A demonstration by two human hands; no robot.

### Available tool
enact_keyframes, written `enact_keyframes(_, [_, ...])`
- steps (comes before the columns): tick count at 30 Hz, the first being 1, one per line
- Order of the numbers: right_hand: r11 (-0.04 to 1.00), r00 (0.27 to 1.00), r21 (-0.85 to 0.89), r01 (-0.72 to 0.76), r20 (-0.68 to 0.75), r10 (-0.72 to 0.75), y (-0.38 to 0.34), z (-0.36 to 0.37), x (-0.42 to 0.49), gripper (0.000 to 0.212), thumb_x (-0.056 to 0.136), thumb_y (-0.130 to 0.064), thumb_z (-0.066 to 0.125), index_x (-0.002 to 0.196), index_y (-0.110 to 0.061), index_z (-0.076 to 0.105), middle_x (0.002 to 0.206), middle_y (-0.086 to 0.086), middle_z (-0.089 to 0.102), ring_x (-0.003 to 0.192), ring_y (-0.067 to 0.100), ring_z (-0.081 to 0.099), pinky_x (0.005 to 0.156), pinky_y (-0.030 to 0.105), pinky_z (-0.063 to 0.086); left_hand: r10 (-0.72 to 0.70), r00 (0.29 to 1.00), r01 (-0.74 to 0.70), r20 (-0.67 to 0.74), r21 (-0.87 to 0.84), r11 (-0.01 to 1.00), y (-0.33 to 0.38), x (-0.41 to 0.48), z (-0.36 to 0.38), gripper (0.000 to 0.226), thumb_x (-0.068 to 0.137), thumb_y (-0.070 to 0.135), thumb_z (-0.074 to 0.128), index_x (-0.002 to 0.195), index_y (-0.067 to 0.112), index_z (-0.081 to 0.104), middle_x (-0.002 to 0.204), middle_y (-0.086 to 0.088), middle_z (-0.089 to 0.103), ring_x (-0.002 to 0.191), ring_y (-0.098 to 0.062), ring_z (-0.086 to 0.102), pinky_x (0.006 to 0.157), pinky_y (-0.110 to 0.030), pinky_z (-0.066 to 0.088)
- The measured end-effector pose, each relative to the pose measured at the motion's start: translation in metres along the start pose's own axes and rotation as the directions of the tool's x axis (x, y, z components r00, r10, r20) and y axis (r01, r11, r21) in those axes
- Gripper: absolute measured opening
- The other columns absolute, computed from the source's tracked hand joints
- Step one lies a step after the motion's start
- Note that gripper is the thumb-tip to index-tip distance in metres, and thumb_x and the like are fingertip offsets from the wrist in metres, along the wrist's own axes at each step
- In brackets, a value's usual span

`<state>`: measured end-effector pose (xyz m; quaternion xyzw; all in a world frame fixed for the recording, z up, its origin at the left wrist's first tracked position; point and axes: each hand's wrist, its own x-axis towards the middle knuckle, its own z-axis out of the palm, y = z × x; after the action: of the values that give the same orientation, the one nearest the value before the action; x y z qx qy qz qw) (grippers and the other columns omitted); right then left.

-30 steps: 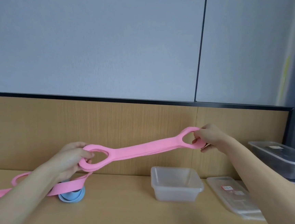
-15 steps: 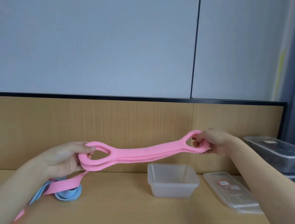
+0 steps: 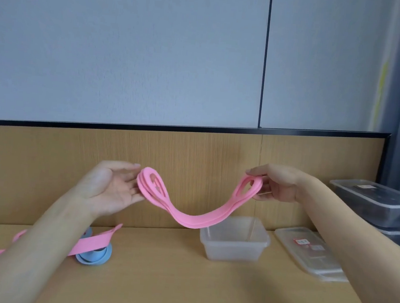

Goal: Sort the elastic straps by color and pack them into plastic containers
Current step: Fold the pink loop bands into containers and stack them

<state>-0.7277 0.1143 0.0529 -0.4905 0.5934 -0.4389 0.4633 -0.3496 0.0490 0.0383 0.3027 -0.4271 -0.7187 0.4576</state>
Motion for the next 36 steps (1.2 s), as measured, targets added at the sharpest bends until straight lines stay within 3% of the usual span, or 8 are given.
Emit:
enact_keyframes(3, [0.994, 0.995, -0.065, 0.089, -0.039, -0.092, -0.013, 0.023, -0.002, 0.022, 0.095, -0.021, 0.067, 0.098, 0.0, 0.068, 0.072, 0.009, 0.069, 0.064, 0.021, 0.069, 0.062, 0.03, 0.057, -0.022, 0.996, 0.027, 0.082, -0.064, 0.998, 0.002, -0.014, 0.028, 0.052, 0.083, 0.009, 0.058, 0.133, -0.006, 0.051, 0.107, -0.02, 0.065, 0.114, -0.036, 0.066, 0.096, -0.057, 0.054])
enact_keyframes(5, [0.981, 0.984, -0.116, 0.156, -0.071, -0.165, -0.021, 0.041, -0.004, 0.027, 0.093, -0.022, 0.07, 0.1, 0.004, 0.07, 0.078, 0.013, 0.073, 0.067, 0.023, 0.073, 0.061, 0.03, 0.058, -0.045, 0.988, 0.06, 0.145, -0.099, 0.993, 0.0, -0.019, 0.044, 0.052, 0.078, 0.009, 0.059, 0.126, -0.008, 0.052, 0.106, -0.022, 0.066, 0.113, -0.035, 0.066, 0.087, -0.056, 0.058])
enact_keyframes(8, [0.948, 0.962, -0.196, 0.251, -0.055, -0.266, -0.03, 0.068, -0.009, 0.03, 0.093, -0.025, 0.071, 0.1, 0.004, 0.071, 0.086, 0.017, 0.077, 0.074, 0.026, 0.076, 0.061, 0.029, 0.059, -0.07, 0.979, 0.089, 0.192, -0.093, 0.992, -0.003, -0.023, 0.064, 0.058, 0.076, 0.01, 0.058, 0.13, -0.011, 0.05, 0.117, -0.025, 0.062, 0.121, -0.036, 0.062, 0.095, -0.057, 0.053])
enact_keyframes(15, [0.888, 0.912, -0.234, 0.396, -0.015, -0.41, -0.038, 0.106, -0.025, 0.031, 0.094, -0.033, 0.07, 0.093, -0.002, 0.074, 0.082, 0.013, 0.077, 0.071, 0.021, 0.075, 0.061, 0.027, 0.06, -0.119, 0.957, 0.147, 0.264, -0.089, 0.985, -0.009, -0.03, 0.093, 0.06, 0.078, 0.008, 0.056, 0.135, -0.007, 0.046, 0.135, -0.027, 0.058, 0.12, -0.041, 0.063, 0.104, -0.057, 0.048])
enact_keyframes(22, [0.881, 0.905, -0.226, 0.416, 0.004, -0.426, -0.037, 0.103, -0.036, 0.036, 0.093, -0.04, 0.071, 0.092, -0.004, 0.075, 0.085, 0.014, 0.077, 0.074, 0.022, 0.075, 0.068, 0.032, 0.063, -0.12, 0.963, 0.142, 0.243, -0.076, 0.987, -0.012, -0.032, 0.098, 0.059, 0.077, 0.007, 0.057, 0.134, -0.007, 0.048, 0.128, -0.027, 0.062, 0.118, -0.039, 0.064, 0.101, -0.055, 0.051])
enact_keyframes(29, [0.834, 0.898, -0.366, 0.413, 0.013, -0.439, -0.038, 0.106, -0.04, 0.04, 0.085, -0.051, 0.076, 0.087, -0.013, 0.068, 0.075, 0.0, 0.077, 0.07, 0.015, 0.076, 0.057, 0.027, 0.06, -0.112, 0.965, 0.127, 0.238, -0.049, 0.991, -0.019, -0.036, 0.11, 0.056, 0.079, 0.006, 0.049, 0.132, -0.013, 0.043, 0.13, -0.031, 0.059, 0.113, -0.046, 0.066, 0.103, -0.056, 0.048])
enact_keyframes(33, [0.773, 0.903, -0.508, 0.381, 0.024, -0.43, -0.04, 0.111, -0.04, 0.033, 0.086, -0.042, 0.077, 0.079, -0.012, 0.065, 0.067, 0.0, 0.075, 0.062, 0.015, 0.074, 0.052, 0.025, 0.058, -0.082, 0.97, 0.1, 0.228, -0.067, 0.993, -0.024, -0.038, 0.116, 0.065, 0.073, 0.006, 0.048, 0.134, -0.014, 0.034, 0.144, -0.031, 0.046, 0.127, -0.047, 0.056, 0.102, -0.056, 0.049])
enact_keyframes(36, [0.738, 0.915, -0.577, 0.351, 0.042, -0.402, -0.044, 0.115, -0.038, 0.034, 0.089, -0.04, 0.074, 0.081, -0.007, 0.069, 0.073, 0.009, 0.076, 0.064, 0.019, 0.075, 0.06, 0.033, 0.064, -0.064, 0.969, 0.077, 0.238, -0.047, 0.996, -0.025, -0.038, 0.115, 0.07, 0.071, 0.007, 0.049, 0.136, -0.014, 0.036, 0.132, -0.026, 0.053, 0.131, -0.043, 0.053, 0.104, -0.051, 0.049])
